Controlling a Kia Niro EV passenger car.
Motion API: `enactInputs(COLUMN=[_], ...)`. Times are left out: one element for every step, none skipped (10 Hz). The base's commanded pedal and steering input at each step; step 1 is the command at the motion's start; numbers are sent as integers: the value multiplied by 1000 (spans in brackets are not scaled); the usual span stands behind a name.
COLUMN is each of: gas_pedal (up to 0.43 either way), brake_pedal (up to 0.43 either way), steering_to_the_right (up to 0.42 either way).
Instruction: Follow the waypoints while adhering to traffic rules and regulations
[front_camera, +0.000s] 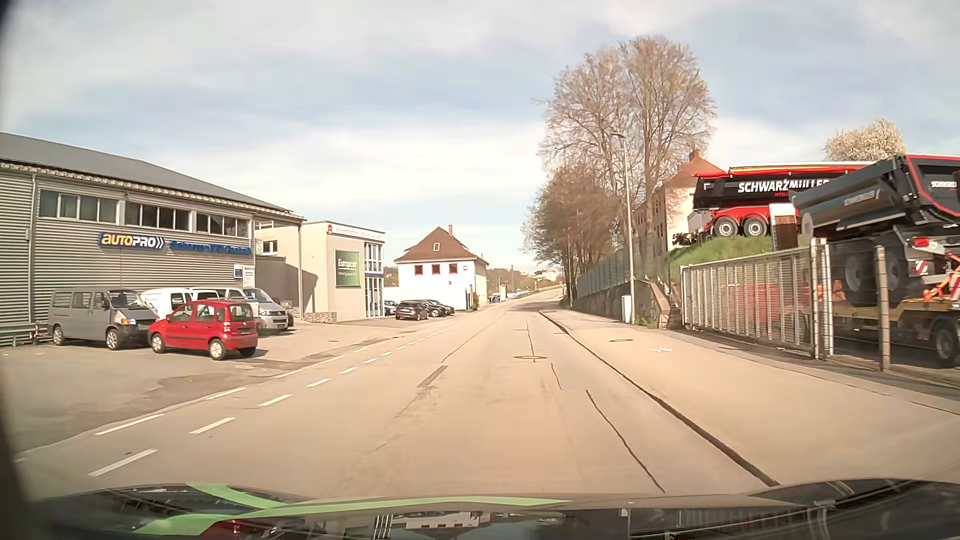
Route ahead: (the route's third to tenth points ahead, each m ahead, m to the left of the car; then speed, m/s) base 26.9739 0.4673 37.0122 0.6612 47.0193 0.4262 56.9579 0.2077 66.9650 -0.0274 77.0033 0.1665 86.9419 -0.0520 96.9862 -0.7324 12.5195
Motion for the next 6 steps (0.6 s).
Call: enactInputs(gas_pedal=[47,47,47,67,79,110], brake_pedal=[0,0,0,0,0,0], steering_to_the_right=[-1,-1,-1,-1,-1,-1])
